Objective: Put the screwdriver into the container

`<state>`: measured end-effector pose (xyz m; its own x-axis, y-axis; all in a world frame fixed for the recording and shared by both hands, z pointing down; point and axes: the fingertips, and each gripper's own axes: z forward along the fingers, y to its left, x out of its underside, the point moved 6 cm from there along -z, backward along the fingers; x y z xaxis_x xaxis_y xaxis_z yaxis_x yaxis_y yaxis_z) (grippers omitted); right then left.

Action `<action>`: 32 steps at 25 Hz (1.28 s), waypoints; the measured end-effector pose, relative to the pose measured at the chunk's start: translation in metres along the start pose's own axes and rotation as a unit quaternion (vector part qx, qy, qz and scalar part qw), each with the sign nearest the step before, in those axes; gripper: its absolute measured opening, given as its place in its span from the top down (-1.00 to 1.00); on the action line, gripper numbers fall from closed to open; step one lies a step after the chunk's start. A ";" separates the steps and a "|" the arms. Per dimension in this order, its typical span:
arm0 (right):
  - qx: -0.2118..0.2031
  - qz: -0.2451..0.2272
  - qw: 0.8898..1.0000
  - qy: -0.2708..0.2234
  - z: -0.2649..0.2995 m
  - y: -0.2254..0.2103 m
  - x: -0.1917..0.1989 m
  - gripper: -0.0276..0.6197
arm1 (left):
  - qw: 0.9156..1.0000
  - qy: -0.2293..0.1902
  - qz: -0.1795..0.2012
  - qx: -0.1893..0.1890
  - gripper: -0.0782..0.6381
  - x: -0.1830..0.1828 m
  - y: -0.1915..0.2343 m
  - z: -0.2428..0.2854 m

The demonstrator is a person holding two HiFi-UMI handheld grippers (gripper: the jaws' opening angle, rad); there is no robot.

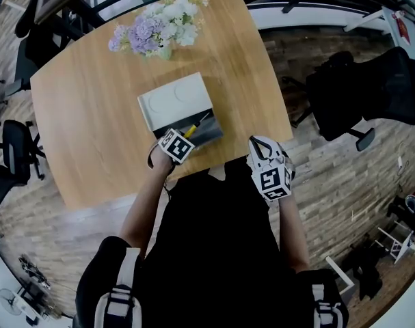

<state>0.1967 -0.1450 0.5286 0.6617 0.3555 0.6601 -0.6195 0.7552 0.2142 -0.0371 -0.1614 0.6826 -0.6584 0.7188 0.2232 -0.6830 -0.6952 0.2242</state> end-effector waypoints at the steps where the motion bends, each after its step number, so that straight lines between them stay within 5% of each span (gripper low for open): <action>1: 0.000 0.000 1.000 0.001 0.000 -0.001 0.001 0.84 | 1.000 0.001 -0.001 0.000 0.55 -0.002 0.000 0.001; 17: 0.003 0.004 1.000 0.005 -0.004 0.000 0.009 0.84 | 1.000 0.004 0.014 0.017 0.55 -0.008 -0.001 0.010; 32: 0.003 0.000 1.000 -0.005 -0.008 0.009 0.007 0.84 | 0.998 -0.062 0.013 0.023 0.49 -0.019 -0.008 -0.005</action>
<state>0.1991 -0.1314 0.5297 0.6572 0.3498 0.6677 -0.6222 0.7517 0.2186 -0.0209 -0.1695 0.6717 -0.6296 0.6963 0.3446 -0.6492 -0.7152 0.2589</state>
